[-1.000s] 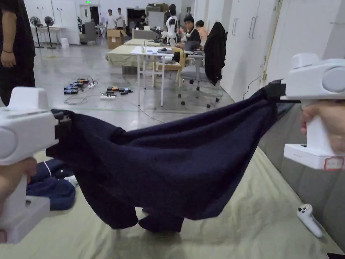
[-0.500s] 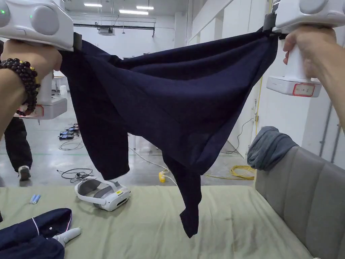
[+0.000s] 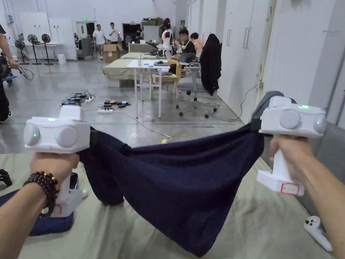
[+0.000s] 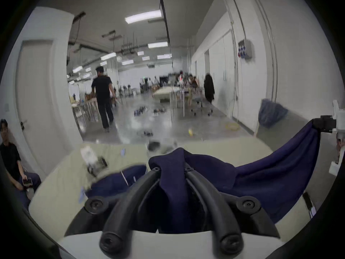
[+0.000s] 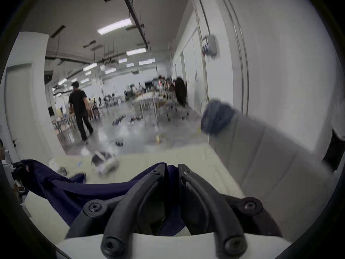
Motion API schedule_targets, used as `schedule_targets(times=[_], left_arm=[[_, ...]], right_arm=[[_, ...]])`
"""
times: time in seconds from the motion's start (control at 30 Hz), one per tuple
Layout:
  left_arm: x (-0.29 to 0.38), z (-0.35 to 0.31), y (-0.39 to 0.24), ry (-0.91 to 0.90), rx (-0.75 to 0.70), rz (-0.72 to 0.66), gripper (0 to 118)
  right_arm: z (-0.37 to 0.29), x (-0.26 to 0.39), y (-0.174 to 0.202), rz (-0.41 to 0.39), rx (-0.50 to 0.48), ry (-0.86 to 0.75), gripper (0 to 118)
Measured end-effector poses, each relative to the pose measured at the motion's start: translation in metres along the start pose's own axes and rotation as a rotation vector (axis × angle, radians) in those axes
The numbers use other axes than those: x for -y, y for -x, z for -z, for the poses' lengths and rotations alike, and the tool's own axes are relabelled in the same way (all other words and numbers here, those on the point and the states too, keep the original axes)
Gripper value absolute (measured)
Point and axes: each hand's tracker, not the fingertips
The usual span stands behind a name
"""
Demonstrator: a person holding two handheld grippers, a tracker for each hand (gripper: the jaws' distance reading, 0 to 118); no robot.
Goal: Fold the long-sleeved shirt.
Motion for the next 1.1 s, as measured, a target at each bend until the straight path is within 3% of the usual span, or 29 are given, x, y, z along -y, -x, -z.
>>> schedule_targets(times=[0.17, 0.3, 0.43, 0.57, 0.63, 0.73, 0.83, 0.87, 0.9, 0.93, 0.97, 1.0, 1.07, 1.1], left_arm=[[0.072, 0.013, 0.0, 0.11, 0.02, -0.063, 16], [0.103, -0.032, 0.008, 0.069, 0.052, -0.096, 16], [0.166, -0.087, 0.015, 0.109, 0.043, -0.033, 16], [0.256, -0.137, 0.02, 0.243, 0.044, -0.052, 16], [0.304, -0.152, 0.018, 0.356, 0.048, 0.004, 16], [0.357, -0.155, 0.019, 0.486, 0.054, -0.024, 16], [0.375, -0.152, 0.019, 0.486, 0.044, -0.038, 17], [0.376, -0.153, 0.021, 0.473, 0.044, -0.048, 27], [0.37, -0.157, 0.023, 0.441, 0.042, -0.068, 49], [0.366, -0.16, 0.026, 0.439, 0.046, -0.071, 93], [0.359, -0.161, 0.027, 0.438, 0.062, -0.075, 111], [0.352, -0.166, 0.029, 0.422, 0.074, -0.082, 106], [0.337, -0.167, 0.029, 0.312, 0.088, -0.086, 85], [0.325, -0.177, 0.023, 0.293, 0.09, -0.074, 85]], right_arm=[[0.023, 0.082, -0.009, 0.022, -0.017, 0.114, 11], [-0.028, 0.112, -0.014, -0.037, -0.043, 0.098, 11], [-0.078, 0.173, -0.038, -0.089, -0.059, 0.137, 11], [-0.135, 0.259, -0.054, -0.124, -0.064, 0.281, 11], [-0.137, 0.309, -0.067, -0.144, -0.051, 0.407, 11], [-0.125, 0.369, -0.076, -0.165, -0.031, 0.6, 11], [-0.123, 0.392, -0.071, -0.147, -0.033, 0.618, 11], [-0.124, 0.386, -0.067, -0.149, -0.019, 0.599, 12], [-0.126, 0.377, -0.063, -0.163, -0.017, 0.603, 21], [-0.13, 0.367, -0.062, -0.172, -0.026, 0.584, 55], [-0.136, 0.357, -0.06, -0.166, -0.034, 0.537, 91], [-0.143, 0.347, -0.06, -0.158, -0.03, 0.485, 118], [-0.161, 0.325, -0.063, -0.126, -0.052, 0.385, 111], [-0.167, 0.311, -0.064, -0.105, -0.051, 0.357, 109]])
